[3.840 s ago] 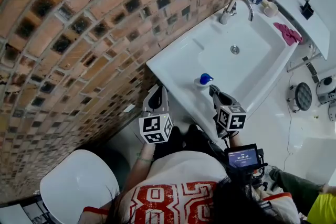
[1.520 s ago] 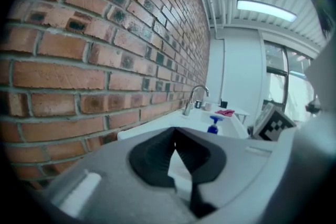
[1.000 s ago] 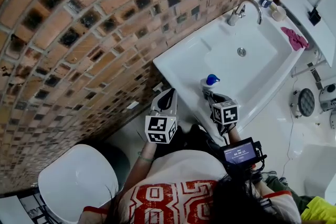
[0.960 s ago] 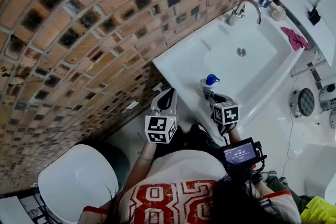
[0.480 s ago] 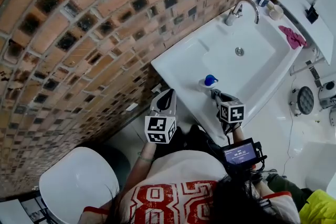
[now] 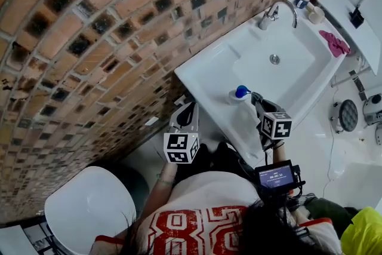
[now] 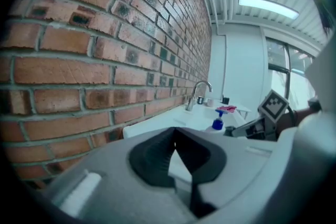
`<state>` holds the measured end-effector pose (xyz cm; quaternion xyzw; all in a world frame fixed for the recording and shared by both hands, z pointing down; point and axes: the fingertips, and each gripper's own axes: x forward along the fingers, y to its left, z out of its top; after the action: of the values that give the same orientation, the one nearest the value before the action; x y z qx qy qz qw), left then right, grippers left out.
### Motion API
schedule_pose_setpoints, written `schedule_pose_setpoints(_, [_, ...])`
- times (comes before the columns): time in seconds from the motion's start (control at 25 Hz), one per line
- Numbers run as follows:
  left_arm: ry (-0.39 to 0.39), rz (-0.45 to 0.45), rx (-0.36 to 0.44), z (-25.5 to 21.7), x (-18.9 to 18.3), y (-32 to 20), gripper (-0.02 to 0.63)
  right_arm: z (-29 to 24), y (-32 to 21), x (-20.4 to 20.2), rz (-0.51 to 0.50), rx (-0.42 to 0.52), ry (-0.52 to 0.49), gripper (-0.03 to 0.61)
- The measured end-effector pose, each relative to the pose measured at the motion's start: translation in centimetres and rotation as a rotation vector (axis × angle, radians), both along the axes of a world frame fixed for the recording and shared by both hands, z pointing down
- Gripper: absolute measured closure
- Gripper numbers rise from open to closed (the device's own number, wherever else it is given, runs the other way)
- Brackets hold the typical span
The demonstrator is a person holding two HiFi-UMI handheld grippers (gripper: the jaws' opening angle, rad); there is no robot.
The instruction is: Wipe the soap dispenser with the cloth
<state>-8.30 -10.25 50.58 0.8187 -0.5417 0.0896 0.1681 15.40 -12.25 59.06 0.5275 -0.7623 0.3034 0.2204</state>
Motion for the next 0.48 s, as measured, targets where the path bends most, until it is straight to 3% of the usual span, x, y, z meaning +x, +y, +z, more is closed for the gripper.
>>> schedule_pose_setpoints(0.2, [0.004, -0.008, 0.0, 0.0, -0.2, -0.1, 0.611, -3.8, -1.5, -0.8, -0.004, 0.101, -0.098, 0.531])
schedule_pose_setpoints(0.48, [0.007, -0.016, -0.001, 0.0, -0.3, 0.0, 0.611, -3.1, -1.1, -2.2, -0.055, 0.087, -0.094, 0.532])
